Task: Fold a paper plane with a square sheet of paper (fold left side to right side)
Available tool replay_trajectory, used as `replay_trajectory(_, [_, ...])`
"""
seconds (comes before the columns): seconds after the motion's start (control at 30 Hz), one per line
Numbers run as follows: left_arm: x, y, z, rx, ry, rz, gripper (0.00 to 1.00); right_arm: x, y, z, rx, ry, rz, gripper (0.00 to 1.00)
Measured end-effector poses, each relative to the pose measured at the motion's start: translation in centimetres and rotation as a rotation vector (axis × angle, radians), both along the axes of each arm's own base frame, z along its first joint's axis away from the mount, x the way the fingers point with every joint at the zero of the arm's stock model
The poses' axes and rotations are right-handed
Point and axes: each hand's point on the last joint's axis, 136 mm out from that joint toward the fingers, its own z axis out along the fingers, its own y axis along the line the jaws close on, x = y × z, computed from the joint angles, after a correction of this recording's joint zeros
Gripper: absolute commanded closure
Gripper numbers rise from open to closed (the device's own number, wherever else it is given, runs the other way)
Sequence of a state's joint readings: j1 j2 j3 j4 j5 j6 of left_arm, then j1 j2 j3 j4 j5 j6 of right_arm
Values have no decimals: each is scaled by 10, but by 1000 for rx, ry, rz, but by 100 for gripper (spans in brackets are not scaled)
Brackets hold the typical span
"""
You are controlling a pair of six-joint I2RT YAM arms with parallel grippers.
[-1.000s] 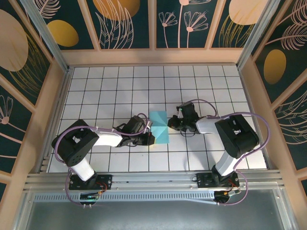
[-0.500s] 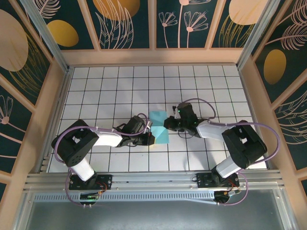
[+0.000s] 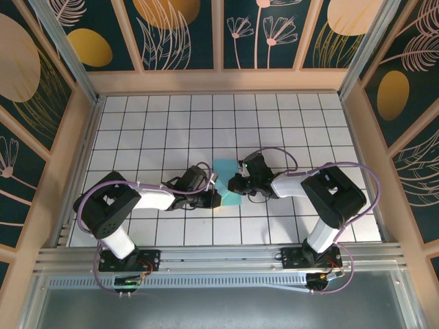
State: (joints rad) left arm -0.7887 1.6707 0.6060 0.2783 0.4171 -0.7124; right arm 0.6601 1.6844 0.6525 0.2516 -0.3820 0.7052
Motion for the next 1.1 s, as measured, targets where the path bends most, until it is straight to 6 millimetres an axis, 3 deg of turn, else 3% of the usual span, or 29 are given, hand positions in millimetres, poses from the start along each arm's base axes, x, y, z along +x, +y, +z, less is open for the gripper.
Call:
replay_trajectory(0.23, [1, 1, 5, 9, 6, 8, 100, 0, -1, -1, -10, 4, -5, 100])
replay_trajectory(0.67, [14, -19, 23, -56, -1, 13, 100, 0, -2, -1, 3, 14, -10, 100])
replay_trajectory(1.1, [17, -22, 1, -19, 30, 9, 100, 0, -2, -1, 2, 15, -10, 100])
